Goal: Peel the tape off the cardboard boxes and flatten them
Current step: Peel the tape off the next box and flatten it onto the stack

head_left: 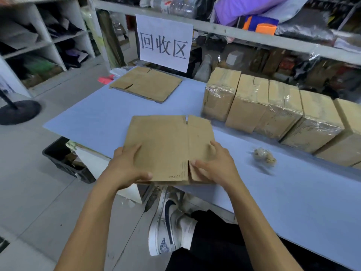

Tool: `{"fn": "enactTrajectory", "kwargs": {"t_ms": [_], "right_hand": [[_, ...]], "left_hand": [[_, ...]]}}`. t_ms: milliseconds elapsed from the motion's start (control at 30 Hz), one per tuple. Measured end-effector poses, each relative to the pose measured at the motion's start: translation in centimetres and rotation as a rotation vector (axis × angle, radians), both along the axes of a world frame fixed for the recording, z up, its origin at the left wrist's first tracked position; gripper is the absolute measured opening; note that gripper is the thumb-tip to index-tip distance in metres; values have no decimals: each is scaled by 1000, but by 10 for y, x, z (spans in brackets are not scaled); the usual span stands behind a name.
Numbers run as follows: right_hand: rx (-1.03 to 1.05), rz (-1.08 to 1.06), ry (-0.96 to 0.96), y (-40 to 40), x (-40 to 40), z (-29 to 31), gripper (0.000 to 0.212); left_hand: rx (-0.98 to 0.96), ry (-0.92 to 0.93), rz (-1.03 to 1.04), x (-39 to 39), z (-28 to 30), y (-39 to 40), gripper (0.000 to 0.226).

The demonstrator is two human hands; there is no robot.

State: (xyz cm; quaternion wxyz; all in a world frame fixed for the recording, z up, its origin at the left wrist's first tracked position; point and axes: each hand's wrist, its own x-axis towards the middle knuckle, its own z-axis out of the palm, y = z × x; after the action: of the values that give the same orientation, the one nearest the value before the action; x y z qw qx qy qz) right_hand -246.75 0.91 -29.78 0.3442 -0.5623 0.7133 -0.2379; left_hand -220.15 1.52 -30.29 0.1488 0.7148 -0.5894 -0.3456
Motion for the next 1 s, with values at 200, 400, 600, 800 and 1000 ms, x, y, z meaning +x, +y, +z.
{"fn": "enactTrajectory", "kwargs": {"t_ms": [200,400,600,800,1000], "right_hand": [[-156,113,-61,-53,46,-5,76],[-348,175,-43,-140,83,-19,45],[-492,191,6,-270,112,-35,52],[-429,343,428,-343,131,-92,57],[-520,294,326,-349,126,-100,47]], "left_hand": [[-218,-62,5,47,12,-57,76],[-304,-235,-138,85,11,-129,78],[-542,-303,-109,118,-7,-284,54],[-563,-415,0,102,-80,-364,51],[-545,-446,211,98,-91,-368,48]]}}
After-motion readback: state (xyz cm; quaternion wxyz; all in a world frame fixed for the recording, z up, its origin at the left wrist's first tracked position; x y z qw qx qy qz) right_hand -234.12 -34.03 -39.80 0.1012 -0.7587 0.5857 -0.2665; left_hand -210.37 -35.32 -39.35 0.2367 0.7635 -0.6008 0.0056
